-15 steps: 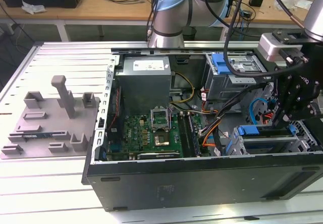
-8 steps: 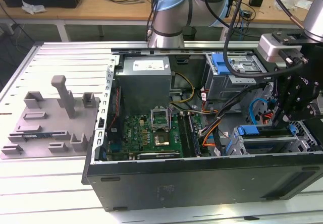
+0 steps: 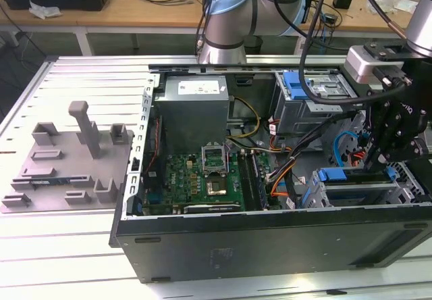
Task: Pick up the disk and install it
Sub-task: 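Insert the first disk wire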
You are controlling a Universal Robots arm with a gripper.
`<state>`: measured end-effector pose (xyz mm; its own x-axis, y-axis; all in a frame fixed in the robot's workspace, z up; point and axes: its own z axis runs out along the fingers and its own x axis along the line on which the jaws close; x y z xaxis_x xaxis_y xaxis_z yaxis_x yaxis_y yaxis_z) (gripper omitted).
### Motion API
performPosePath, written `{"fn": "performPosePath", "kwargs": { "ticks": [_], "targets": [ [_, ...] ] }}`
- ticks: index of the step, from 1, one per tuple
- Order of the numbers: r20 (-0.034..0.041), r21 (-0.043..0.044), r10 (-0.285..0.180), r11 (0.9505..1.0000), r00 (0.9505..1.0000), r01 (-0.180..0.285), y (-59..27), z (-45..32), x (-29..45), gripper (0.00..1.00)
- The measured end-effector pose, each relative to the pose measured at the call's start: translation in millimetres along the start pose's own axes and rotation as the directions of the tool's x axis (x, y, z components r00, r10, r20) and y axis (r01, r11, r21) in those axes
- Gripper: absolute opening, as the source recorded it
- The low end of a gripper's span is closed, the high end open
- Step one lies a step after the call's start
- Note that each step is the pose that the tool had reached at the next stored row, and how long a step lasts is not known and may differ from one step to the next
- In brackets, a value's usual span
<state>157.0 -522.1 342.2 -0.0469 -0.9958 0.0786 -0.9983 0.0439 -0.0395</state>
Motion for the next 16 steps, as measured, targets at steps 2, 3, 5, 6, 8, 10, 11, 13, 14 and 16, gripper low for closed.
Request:
{"fn": "performPosePath", "kwargs": {
  "ticks": [2, 3, 5, 6, 8, 10, 11, 13, 14, 16],
  "targets": [
    [-0.0002, 0.0, 0.0, 1.0, 1.0, 0.0, 0.0, 0.6, 0.0, 0.17],
    [-0.0001, 0.0, 0.0, 1.0, 1.0, 0.0, 0.0, 0.7, 0.0, 0.17],
    [0.0, 0.0, 0.0, 1.0, 1.0, 0.0, 0.0, 0.8, -0.1, 0.17],
    [-0.0001, 0.0, 0.0, 1.0, 1.0, 0.0, 0.0, 0.8, -0.1, 0.17],
    [0.0003, -0.0001, 0.0, 1.0, 1.0, 0.0, 0.0, 0.8, -0.1, 0.17],
    [0.0002, -0.0001, 0.0, 1.0, 1.0, 0.0, -0.1, -1.5, 0.1, 0.17],
    [0.0001, 0.0, 0.0, 1.0, 1.0, 0.0, -0.1, -2.3, 0.2, 0.17],
    [0.0003, 0.0, 0.0, 1.0, 1.0, 0.0, -0.2, -3.7, 0.3, 0.17],
    [0.0004, 0.0, 0.0, 1.0, 1.0, 0.0, -0.2, -3.8, 0.3, 0.17],
    [0.0002, 0.0, 0.0, 1.0, 1.0, 0.0, -0.2, -4.0, 0.3, 0.17]
  ]
}}
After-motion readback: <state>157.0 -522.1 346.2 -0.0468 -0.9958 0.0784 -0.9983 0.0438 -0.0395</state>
